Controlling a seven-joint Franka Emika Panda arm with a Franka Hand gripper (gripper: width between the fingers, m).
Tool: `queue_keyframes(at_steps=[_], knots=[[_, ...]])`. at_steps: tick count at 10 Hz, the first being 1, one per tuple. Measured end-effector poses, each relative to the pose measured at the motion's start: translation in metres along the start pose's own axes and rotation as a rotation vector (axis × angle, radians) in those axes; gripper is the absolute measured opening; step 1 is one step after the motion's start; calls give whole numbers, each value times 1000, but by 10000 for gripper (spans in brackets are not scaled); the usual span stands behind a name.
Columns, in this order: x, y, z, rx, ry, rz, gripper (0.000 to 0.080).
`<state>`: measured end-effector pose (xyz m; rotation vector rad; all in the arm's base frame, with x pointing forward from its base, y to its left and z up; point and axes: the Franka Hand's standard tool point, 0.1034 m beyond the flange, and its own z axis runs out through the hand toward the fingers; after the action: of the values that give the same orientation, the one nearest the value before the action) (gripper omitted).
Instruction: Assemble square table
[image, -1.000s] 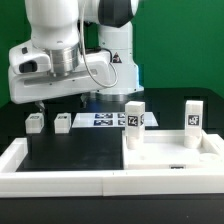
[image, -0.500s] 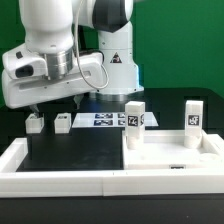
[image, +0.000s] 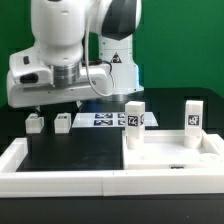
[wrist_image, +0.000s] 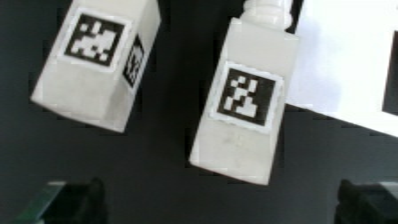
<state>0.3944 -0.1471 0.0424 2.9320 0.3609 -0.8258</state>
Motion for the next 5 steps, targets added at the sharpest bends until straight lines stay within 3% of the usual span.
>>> queue_keyframes(at_steps=[1,5], knots=[[2,-1,3,-19,-2,76,649],[4,-1,8,-18,-8,142,649]])
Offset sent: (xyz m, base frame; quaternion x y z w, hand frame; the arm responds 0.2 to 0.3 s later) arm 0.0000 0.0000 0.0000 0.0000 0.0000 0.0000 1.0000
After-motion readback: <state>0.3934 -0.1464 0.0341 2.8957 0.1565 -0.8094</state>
